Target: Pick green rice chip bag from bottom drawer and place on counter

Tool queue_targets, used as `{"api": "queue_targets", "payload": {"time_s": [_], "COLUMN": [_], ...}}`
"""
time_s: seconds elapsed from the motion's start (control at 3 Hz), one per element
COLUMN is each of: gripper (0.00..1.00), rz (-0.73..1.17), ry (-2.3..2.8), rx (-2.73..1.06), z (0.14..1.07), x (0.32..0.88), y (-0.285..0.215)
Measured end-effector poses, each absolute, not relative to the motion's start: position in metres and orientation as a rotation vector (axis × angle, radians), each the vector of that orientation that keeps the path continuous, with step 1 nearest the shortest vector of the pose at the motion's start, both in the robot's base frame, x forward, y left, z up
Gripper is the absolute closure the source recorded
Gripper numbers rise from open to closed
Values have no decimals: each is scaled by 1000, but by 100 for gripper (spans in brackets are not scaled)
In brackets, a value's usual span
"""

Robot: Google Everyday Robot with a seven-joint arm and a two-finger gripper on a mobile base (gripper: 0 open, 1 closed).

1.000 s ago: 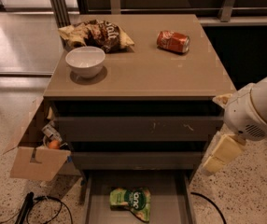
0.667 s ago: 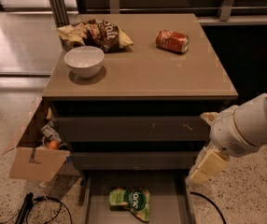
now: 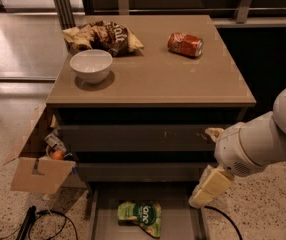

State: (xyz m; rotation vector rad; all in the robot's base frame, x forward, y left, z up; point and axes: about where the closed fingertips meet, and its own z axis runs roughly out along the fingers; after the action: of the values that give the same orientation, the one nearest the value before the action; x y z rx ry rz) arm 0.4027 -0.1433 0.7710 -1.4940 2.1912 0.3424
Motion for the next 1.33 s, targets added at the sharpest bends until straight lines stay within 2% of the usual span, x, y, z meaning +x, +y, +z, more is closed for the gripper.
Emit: {"api": "queue_targets", "payload": {"time_s": [1.33], "gripper": [0], "rz": [556], "ry": [2150], "rx": [-1346], "z": [619], "x": [396], "y": [-88]}}
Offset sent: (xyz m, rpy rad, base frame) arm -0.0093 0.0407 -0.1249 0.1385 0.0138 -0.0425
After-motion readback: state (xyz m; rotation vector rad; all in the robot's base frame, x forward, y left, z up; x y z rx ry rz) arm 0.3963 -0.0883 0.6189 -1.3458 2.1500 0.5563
